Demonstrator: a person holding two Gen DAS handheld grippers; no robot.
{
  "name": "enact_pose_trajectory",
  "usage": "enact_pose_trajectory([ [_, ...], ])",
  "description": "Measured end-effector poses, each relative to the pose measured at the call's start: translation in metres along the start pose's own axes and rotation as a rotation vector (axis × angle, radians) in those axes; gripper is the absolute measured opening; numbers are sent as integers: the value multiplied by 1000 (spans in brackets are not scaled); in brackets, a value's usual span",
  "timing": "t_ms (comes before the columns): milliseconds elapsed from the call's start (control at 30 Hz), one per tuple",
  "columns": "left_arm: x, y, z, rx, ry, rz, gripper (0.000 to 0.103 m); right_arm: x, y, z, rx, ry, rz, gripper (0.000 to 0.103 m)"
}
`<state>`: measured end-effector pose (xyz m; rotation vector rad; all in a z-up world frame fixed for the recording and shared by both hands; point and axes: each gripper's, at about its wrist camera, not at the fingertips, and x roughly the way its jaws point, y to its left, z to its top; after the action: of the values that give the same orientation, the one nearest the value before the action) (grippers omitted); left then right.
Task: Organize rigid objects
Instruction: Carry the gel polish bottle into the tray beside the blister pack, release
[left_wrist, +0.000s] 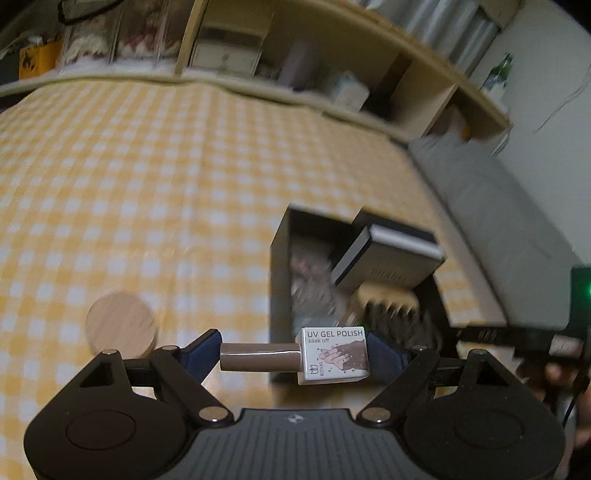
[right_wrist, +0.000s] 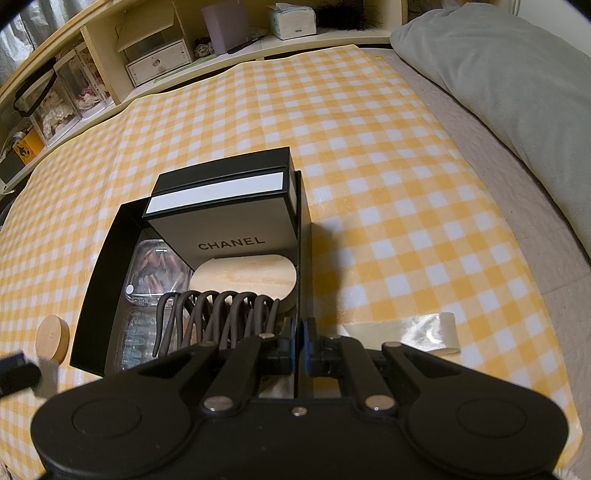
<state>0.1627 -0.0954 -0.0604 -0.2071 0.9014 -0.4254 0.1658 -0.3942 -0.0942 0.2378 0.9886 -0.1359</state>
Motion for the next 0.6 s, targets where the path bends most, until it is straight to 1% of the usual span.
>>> enact_pose_trajectory([
  [100, 6, -5, 7, -17, -19, -10, 86, 0, 0, 0, -2, 0, 0, 5],
  [200, 17, -8, 10, -34, -16, -13, 85, 0, 0, 0, -1, 0, 1, 5],
  [333, 25, -14, 11, -55, -18, -48, 85, 0, 0, 0, -2, 0, 1, 5],
  [467, 32, -28, 6, -21, -12, -89, 86, 0, 0, 0, -2, 0, 1, 5],
  [600, 41, -36, 1, 17, 1, -87, 85, 0, 0, 0, -1, 0, 1, 5],
])
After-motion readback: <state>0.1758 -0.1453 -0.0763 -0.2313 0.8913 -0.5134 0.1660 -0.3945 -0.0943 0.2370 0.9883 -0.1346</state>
